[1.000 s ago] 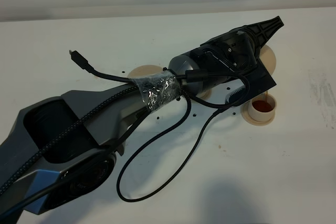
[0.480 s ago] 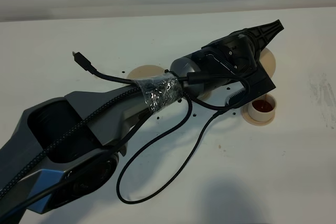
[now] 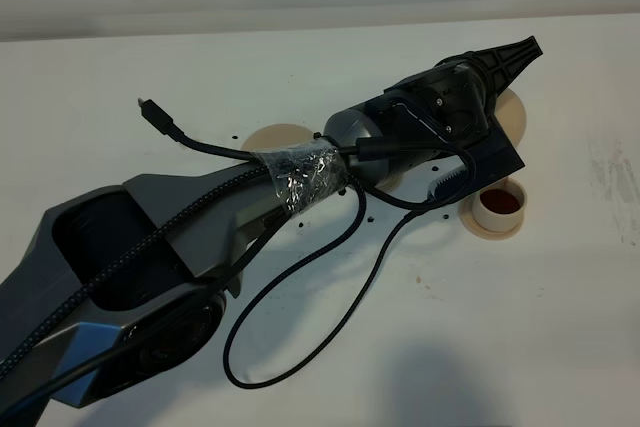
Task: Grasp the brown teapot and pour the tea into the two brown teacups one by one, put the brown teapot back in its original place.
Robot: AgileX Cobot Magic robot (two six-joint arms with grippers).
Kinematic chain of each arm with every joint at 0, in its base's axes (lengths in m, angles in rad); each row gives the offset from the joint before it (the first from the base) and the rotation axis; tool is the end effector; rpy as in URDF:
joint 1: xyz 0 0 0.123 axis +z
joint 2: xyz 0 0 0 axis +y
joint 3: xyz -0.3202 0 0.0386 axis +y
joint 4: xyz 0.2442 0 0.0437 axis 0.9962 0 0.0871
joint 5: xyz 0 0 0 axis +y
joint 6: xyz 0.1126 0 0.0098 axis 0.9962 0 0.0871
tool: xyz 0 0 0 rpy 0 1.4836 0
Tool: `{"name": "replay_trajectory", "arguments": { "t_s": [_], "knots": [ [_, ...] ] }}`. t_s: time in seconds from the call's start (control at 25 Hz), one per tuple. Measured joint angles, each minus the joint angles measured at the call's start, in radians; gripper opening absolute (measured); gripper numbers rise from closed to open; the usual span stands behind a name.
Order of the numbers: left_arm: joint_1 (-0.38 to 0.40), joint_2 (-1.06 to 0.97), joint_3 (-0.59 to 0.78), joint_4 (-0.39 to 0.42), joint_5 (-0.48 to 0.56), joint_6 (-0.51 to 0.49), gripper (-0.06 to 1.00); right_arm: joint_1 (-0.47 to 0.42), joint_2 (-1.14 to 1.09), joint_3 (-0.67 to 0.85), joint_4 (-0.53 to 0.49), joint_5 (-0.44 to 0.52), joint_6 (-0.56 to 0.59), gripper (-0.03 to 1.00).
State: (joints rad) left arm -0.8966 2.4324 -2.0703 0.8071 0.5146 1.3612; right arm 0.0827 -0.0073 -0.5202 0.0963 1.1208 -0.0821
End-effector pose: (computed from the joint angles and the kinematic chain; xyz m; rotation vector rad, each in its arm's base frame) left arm 0.4036 -0.4407 0.1928 2.3514 0.3894 1.0275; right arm -0.0336 0.0070 0.2655 -0.1803 2.0672 0.1160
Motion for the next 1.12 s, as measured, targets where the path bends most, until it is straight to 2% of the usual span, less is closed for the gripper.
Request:
{"name": "replay_trajectory", "arguments": {
  "t_s": [0.96,1.12],
  "knots": [
    [0.000,0.000,0.000,0.000,-0.020,0.000,0.08,0.000,0.000,0.000,0.000,0.000,0.000,0.22],
    [0.000,0.000,0.000,-0.038,0.002,0.001,0.08,0.000,0.000,0.000,0.000,0.000,0.000,0.22]
  ]
}}
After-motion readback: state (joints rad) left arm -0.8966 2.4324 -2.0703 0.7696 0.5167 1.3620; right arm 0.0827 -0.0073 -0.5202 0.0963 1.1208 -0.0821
